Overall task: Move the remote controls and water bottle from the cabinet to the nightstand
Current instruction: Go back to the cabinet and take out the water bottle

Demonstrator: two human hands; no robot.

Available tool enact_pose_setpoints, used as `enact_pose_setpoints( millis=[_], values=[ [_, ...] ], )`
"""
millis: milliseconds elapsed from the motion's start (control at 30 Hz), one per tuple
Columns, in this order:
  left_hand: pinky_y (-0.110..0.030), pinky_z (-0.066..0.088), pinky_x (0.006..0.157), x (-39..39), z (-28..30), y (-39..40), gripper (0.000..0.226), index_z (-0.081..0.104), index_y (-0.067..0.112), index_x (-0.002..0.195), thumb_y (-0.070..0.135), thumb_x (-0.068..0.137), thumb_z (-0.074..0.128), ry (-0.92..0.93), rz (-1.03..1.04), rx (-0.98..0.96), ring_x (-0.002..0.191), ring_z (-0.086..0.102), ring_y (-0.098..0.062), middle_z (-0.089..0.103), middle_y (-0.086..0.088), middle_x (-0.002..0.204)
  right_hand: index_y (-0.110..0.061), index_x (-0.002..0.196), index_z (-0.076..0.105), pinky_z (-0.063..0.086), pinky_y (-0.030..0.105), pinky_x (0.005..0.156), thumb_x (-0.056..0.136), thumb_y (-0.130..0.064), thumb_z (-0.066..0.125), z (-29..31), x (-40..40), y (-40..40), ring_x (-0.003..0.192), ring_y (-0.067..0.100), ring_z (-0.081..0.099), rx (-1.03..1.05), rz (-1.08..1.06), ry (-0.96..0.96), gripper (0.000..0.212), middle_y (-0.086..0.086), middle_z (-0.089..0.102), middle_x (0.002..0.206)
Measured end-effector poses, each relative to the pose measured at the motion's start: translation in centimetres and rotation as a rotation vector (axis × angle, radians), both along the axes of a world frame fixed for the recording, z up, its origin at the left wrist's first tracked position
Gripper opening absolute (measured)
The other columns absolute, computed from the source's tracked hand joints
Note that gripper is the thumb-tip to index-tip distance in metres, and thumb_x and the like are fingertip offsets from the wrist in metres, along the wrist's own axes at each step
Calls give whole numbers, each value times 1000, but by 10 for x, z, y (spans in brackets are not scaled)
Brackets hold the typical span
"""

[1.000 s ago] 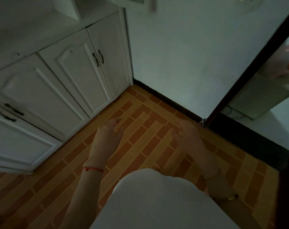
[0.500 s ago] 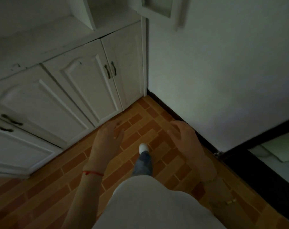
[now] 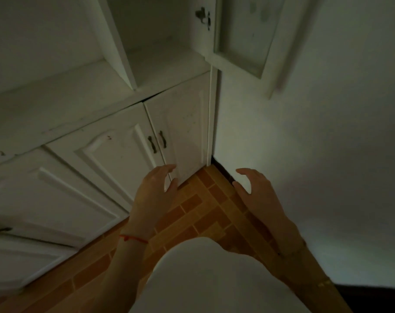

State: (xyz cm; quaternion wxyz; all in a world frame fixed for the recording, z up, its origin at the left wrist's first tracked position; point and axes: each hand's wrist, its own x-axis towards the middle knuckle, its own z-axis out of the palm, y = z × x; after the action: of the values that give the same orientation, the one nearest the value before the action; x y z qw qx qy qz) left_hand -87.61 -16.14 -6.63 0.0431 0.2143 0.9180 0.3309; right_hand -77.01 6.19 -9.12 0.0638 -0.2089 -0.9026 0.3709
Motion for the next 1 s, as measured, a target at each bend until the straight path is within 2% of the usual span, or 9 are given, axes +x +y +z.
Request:
enact_pose_setpoints(
  millis=[67,200,300,500,600,733,867,1000],
  values=[
    [-38,45,101,-26,4,12,37,53,21,130,25,93,54,17,8,4,117,55,-19,59,-1,128,-12,131,52,32,25,100,96,-28,52,6,-28,14,120,21,50,-16,6,12,38,6,57,130],
    [-33,45,99,-65,10,31,36,55,22,128,23,93,56,37,39,9,115,57,-18,61,0,126,-16,132,52,33,26,104,96,-29,54,12,-76,40,123,18,49,-17,23,61,38,3,56,133],
    [-36,47,99,-89,13,44,35,56,21,127,23,93,56,47,65,18,113,58,-17,62,0,124,-16,132,52,37,31,106,95,-32,54,13,-105,57,123,18,50,-18,54,62,41,4,56,133],
    [-22,45,87,-138,26,77,35,58,16,126,20,91,58,91,88,65,104,62,-16,65,-3,116,-17,133,51,40,37,107,94,-33,55,31,-173,95,124,19,50,42,163,112,42,4,56,135],
    [-20,44,81,-166,43,96,35,58,16,126,19,91,59,116,107,106,98,63,-16,64,-3,117,-18,133,51,42,39,106,94,-35,54,55,-214,114,122,19,51,52,217,185,42,3,57,133],
    [-21,44,85,-210,73,120,36,57,19,127,21,92,58,217,132,134,102,60,-11,64,1,119,-21,131,52,43,40,105,94,-37,54,95,-272,134,121,17,52,70,258,302,40,-1,57,131],
    [-21,46,86,-252,111,144,35,58,18,126,20,91,59,323,152,204,98,61,-10,65,0,116,-17,129,55,42,30,102,93,-31,58,141,-325,148,119,16,53,71,285,420,38,1,59,129],
    [-33,50,90,-295,151,161,34,59,16,124,21,90,59,433,173,231,97,63,-12,66,1,114,-12,126,57,42,28,101,93,-27,59,185,-372,157,116,17,56,125,315,556,37,4,62,126]
  ],
)
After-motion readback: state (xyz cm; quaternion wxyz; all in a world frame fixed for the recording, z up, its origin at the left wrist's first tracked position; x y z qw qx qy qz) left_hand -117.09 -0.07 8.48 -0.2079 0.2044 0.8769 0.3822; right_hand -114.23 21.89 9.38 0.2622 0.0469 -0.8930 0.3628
